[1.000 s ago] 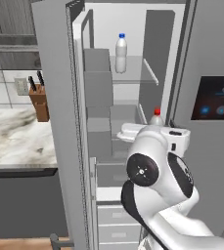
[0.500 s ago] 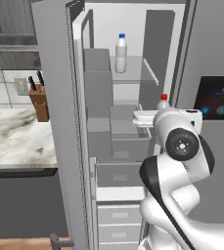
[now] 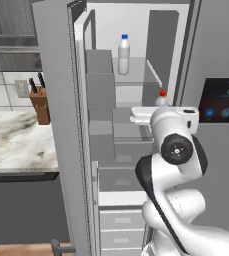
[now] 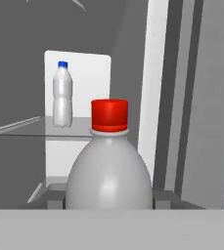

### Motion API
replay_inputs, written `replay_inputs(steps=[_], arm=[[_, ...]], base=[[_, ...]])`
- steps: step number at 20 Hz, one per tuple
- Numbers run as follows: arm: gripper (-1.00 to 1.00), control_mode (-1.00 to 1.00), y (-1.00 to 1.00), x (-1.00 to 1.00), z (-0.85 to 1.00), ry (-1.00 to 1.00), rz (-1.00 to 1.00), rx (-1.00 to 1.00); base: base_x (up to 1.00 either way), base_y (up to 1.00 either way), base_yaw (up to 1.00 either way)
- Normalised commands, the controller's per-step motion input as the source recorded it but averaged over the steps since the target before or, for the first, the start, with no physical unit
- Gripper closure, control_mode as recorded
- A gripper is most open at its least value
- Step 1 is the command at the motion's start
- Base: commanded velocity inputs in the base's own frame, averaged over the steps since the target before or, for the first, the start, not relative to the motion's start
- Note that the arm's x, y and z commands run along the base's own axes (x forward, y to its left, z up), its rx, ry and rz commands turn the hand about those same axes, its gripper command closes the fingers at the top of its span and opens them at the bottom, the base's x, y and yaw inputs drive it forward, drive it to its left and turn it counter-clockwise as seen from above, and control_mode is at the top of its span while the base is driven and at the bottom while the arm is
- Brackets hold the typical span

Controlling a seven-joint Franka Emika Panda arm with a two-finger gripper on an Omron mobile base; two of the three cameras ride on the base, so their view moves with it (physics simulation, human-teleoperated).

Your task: Take the bottled waters from the counter and place them in the freezer to freeze. Close the freezer door after placing the bottles.

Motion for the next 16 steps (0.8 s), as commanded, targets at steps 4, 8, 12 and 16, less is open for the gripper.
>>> replay_inputs(steps=[4, 8, 12, 16], arm=[[1.0, -1.0, 0.31, 0.46, -0.08, 0.0, 0.01, 0.07], [1.0, -1.0, 0.18, 0.1, -0.47, 0.07, 0.1, 0.19], [1.0, -1.0, 0.09, 0.0, -0.63, 0.08, 0.14, 0.14], [1.0, -1.0, 0.01, 0.1, -0.39, 0.0, 0.1, 0.06]], base=[[0.0, 0.0, 0.0], [0.0, 0.0, 0.0], [0.0, 0.0, 0.0], [0.0, 0.0, 0.0]])
